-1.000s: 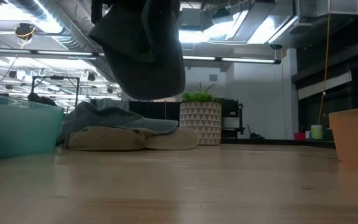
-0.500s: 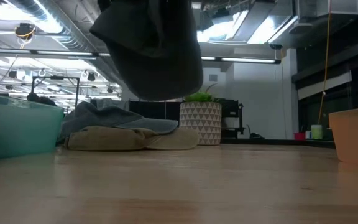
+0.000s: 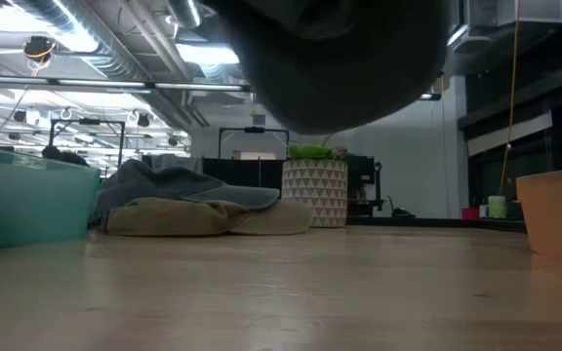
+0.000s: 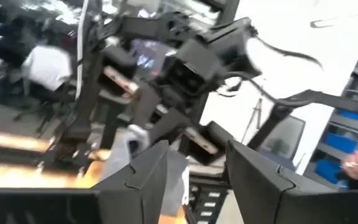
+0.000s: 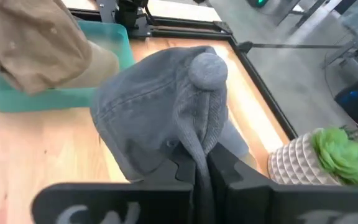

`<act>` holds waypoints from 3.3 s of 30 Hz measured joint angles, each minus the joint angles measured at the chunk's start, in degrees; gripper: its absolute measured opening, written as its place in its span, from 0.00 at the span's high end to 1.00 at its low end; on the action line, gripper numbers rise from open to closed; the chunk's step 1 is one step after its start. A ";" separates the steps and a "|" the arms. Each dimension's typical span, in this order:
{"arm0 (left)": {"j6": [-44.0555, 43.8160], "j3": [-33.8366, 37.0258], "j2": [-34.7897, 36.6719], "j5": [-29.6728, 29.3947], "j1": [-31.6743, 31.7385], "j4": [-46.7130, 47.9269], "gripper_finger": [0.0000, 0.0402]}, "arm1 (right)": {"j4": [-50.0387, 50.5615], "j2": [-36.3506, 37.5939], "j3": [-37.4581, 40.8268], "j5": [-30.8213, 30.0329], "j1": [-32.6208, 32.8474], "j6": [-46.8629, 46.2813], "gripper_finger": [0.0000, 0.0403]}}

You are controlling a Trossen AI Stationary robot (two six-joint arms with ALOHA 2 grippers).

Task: Pick & Place hat
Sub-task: Put the blue cap into the orange bin

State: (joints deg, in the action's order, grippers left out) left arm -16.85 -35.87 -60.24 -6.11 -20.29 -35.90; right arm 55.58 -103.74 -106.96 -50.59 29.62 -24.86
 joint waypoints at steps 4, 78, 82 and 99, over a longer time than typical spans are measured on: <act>0.47 0.00 0.21 0.20 -0.29 1.05 0.60 | 4.05 1.88 -0.02 1.19 2.68 -0.90 0.98; 4.14 0.13 -5.78 2.76 1.75 3.11 0.72 | 34.49 4.37 14.34 21.53 24.14 -27.84 0.98; 4.14 0.13 -5.78 1.34 1.74 3.11 0.71 | 34.42 4.39 13.58 16.65 23.96 -22.20 0.98; 4.14 0.12 -5.75 -1.49 1.74 2.68 0.71 | 34.44 4.39 13.53 3.63 22.83 -14.04 0.98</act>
State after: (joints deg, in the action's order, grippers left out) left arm -12.71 -35.76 -66.00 -7.60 -18.55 -33.22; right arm 90.02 -99.35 -93.43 -46.96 52.45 -38.89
